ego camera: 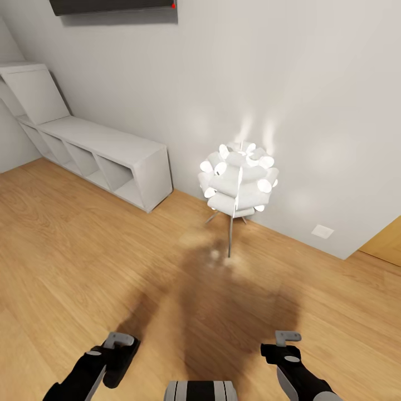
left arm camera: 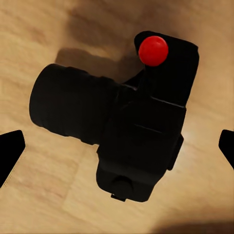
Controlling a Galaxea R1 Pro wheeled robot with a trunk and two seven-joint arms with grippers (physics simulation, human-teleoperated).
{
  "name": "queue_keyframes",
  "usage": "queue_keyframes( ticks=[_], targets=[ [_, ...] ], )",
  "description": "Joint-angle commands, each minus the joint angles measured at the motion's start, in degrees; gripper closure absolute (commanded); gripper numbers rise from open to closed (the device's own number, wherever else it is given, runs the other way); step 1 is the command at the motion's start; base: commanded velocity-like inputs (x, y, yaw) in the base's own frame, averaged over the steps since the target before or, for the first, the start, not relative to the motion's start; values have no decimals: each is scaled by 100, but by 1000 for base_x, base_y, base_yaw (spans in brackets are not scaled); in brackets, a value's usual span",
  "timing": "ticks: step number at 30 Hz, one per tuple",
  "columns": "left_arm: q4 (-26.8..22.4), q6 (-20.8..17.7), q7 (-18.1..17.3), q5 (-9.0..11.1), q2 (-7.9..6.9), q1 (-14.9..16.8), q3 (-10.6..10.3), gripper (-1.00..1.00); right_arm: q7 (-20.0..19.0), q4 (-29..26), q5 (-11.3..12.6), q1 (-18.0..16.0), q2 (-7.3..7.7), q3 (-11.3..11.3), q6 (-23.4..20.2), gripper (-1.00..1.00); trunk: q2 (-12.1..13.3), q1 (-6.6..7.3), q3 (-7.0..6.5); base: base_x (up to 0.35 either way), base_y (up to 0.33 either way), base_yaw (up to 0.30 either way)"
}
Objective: Attach the digital camera to the camera tripod in the bedroom.
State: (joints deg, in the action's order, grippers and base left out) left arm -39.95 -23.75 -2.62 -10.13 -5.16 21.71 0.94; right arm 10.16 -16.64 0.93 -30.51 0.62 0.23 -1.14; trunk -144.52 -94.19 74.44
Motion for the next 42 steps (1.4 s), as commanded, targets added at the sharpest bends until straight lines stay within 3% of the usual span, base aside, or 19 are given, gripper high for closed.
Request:
queue_keyframes(
  ticks=[1, 18, 42],
  targets=[
    [-9, -26, -28, -60, -5, 0, 10, -100, 15, -6, 11, 0, 0, 4, -12, -100, -1, 1, 4, 0, 0, 0],
    [426, 84, -31, -88, -102, 71, 20, -100, 7, -6, 7, 1, -16, 17, -9, -100, -1, 1, 4, 0, 0, 0],
    [298, 98, -97, -122, -70, 78, -26, -100, 28, -6, 3, 1, -10, 21, 8, -100, -1, 1, 4, 0, 0, 0]
  ],
)
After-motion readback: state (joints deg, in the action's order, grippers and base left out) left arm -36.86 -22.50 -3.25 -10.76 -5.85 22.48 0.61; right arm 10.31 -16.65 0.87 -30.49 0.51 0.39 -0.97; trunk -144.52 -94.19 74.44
